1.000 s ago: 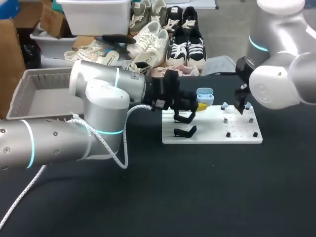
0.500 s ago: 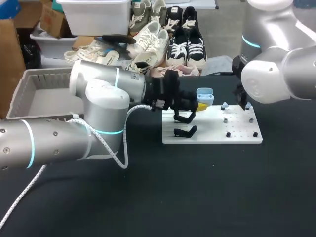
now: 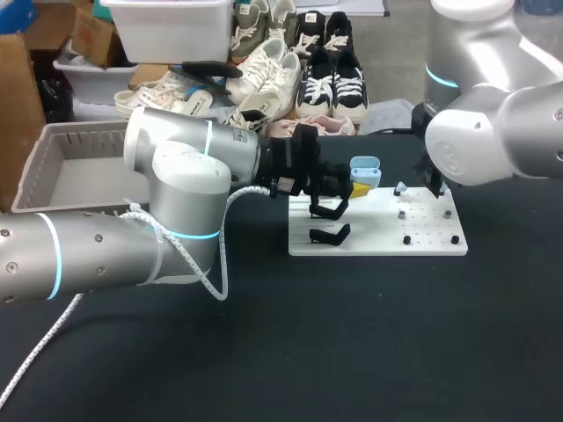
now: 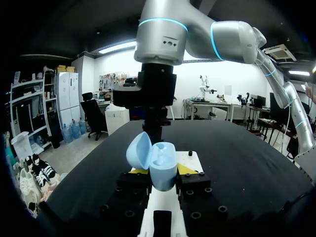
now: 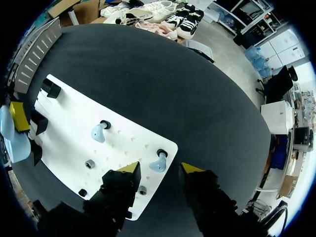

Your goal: Pick up each earbud case from the left stands, insert the matching earbuds, close the lid, and place the case in the box.

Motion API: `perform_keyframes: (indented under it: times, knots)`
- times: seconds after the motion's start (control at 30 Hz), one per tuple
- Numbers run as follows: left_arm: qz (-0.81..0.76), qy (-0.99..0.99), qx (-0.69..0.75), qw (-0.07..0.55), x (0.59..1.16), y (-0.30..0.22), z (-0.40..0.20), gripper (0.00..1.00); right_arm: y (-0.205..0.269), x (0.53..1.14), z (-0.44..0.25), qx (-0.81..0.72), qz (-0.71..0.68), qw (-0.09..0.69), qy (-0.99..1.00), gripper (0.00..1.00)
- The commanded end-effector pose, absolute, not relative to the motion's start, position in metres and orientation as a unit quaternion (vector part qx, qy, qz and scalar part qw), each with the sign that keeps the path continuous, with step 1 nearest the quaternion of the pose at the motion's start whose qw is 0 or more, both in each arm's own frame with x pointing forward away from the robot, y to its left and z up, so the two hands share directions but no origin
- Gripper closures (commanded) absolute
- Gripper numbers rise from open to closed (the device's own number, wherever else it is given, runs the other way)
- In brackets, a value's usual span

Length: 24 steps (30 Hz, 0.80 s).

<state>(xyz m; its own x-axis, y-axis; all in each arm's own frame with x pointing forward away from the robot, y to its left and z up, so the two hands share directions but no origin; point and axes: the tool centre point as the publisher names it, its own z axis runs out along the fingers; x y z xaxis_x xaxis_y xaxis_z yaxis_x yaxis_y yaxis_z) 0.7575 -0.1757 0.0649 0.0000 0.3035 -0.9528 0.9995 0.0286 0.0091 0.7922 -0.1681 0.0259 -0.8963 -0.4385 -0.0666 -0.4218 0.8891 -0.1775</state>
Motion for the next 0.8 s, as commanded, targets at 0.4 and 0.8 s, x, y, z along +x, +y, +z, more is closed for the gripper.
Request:
perform_keyframes:
  times: [0.4,0.8]
  knots:
    - [-0.409,0.577,0.565,0.426,0.7583,-0.1759,0.0644,1.0,-0.167,0.7959,0.0219,-0.209,-0.084,0.059,0.973,0.54]
    - [-0.409,0.577,0.565,0.426,0.7583,-0.1759,0.0644,1.0,-0.1701,0.7904,0.0194,-0.195,-0.088,0.074,0.974,0.55]
